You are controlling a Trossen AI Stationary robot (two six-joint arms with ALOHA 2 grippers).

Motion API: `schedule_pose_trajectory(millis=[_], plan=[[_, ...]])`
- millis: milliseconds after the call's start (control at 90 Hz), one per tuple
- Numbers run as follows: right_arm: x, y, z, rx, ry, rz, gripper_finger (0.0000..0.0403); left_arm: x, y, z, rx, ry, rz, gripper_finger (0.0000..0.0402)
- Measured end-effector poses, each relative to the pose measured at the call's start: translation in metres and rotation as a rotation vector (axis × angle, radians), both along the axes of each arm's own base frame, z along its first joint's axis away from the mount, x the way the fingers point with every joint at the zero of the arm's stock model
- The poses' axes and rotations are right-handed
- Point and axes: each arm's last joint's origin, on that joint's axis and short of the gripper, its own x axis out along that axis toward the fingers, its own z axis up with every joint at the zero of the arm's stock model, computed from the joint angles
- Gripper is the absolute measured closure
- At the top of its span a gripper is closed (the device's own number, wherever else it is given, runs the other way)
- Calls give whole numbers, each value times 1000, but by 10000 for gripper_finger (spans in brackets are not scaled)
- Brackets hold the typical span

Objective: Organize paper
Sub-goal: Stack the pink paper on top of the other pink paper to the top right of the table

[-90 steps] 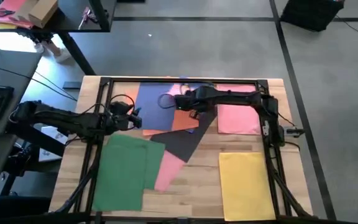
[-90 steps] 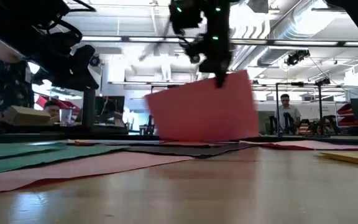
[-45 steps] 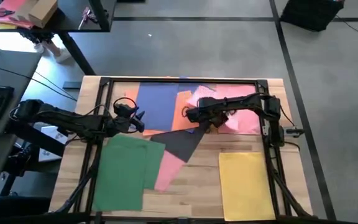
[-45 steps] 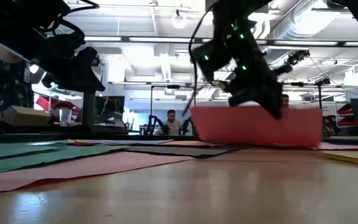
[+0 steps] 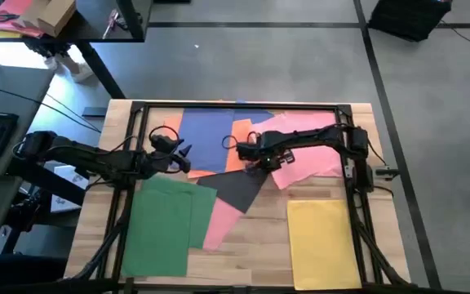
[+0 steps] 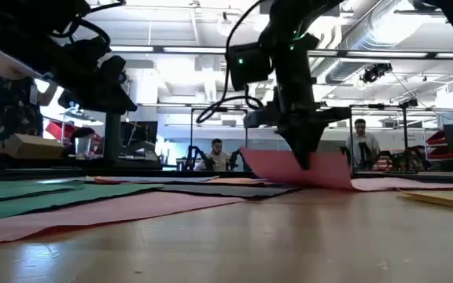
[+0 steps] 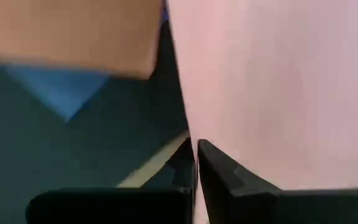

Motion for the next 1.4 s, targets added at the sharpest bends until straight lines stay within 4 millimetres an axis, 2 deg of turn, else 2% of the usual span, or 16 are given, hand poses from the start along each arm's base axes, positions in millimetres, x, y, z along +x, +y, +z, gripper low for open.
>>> schedule_pose_trajectory(millis=[133,256,367,522,778,922,1056,1400], plan=[[-16,-19,1,6,123,-112,403,1,1,3,26,-23,20,234],[-27,-24,3,15,216,-171,403,4,3,7,42,-43,-1,234],[-24,-23,3,53,180,-195,403,6,3,9,44,-56,-30,234],[-10,-6,-2,83,83,-199,403,7,2,8,27,-46,-79,234],[0,28,-12,74,80,-255,403,7,-1,5,-3,-4,-177,234],[15,41,-14,81,-54,-276,403,8,-4,5,-1,14,-226,234],[16,30,-14,23,-82,-320,403,8,-6,4,-3,37,-284,234],[-6,-26,-12,-114,48,-442,403,6,-8,-1,13,132,-342,234]])
